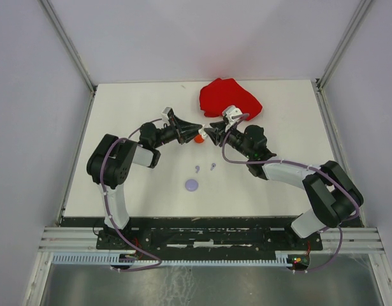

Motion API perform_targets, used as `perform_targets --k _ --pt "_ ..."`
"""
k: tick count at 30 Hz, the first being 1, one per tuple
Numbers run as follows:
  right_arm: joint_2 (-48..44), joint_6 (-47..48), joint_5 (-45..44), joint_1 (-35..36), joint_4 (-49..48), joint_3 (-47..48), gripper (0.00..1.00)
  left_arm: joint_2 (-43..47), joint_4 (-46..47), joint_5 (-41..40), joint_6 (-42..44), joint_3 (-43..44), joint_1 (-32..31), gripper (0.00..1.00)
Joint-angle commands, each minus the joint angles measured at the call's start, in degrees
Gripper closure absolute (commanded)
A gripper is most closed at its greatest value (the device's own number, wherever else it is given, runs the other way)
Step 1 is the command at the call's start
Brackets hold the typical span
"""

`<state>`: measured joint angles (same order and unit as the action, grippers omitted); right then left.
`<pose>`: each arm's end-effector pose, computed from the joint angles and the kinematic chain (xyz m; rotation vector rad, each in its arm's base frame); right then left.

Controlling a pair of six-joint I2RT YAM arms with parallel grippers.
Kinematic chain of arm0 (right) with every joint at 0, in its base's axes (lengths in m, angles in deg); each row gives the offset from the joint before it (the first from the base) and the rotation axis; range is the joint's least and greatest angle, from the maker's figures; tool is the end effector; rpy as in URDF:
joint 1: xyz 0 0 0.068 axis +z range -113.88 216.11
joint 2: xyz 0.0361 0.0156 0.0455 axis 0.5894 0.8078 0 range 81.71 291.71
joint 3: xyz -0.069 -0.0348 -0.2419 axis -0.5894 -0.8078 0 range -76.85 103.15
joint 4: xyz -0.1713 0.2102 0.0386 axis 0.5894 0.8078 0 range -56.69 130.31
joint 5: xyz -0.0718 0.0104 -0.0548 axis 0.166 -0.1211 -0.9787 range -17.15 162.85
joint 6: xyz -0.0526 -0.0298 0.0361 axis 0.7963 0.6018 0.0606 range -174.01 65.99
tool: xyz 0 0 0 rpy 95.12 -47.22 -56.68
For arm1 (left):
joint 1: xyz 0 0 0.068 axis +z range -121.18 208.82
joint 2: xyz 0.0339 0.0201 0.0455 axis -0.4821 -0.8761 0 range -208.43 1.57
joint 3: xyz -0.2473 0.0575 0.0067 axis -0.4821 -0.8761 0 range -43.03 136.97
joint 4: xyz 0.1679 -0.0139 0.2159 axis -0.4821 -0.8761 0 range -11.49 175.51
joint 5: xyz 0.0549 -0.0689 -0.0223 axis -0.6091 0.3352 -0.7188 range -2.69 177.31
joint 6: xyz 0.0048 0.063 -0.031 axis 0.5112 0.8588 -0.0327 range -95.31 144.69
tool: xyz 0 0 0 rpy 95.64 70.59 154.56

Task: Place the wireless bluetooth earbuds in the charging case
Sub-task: Place the earbud in the charging case.

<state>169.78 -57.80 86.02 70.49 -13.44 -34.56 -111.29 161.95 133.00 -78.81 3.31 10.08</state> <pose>0.2938 0.2169 0.2167 -0.5982 1.4815 0.7006 0.3516 -0.1629 0.1455 -0.5253 1.8631 -2.1553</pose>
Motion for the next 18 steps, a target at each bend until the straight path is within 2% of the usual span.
perform_targets --k 1,8,11,14,16,18 --pt "-2.2 -2.4 -0.8 -0.2 -4.1 2.6 0.52 1.6 1.0 0.2 3.7 1.8 -0.2 0.97" --pt "-4.2 -3.8 -3.9 -0.4 -6.6 4.8 0.40 0.3 1.9 -0.5 3.5 0.8 -0.2 0.97" --pt "-6.7 -4.3 -8.7 -0.3 -4.7 3.8 0.37 -0.1 2.8 -1.7 2.5 0.5 -0.2 0.97" --pt "-10.0 -6.9 -15.6 -0.3 3.7 3.7 0.34 -0.3 3.4 -3.6 1.6 0.4 -0.2 0.97" --pt "-12.2 -5.1 -17.9 -0.4 13.3 5.2 0.33 0.1 3.4 -5.6 1.0 0.1 -0.1 0.97" --pt "-13.6 -4.7 -24.1 -0.3 21.9 6.5 0.31 0.8 3.4 -8.5 0.3 -0.5 -0.1 0.97"
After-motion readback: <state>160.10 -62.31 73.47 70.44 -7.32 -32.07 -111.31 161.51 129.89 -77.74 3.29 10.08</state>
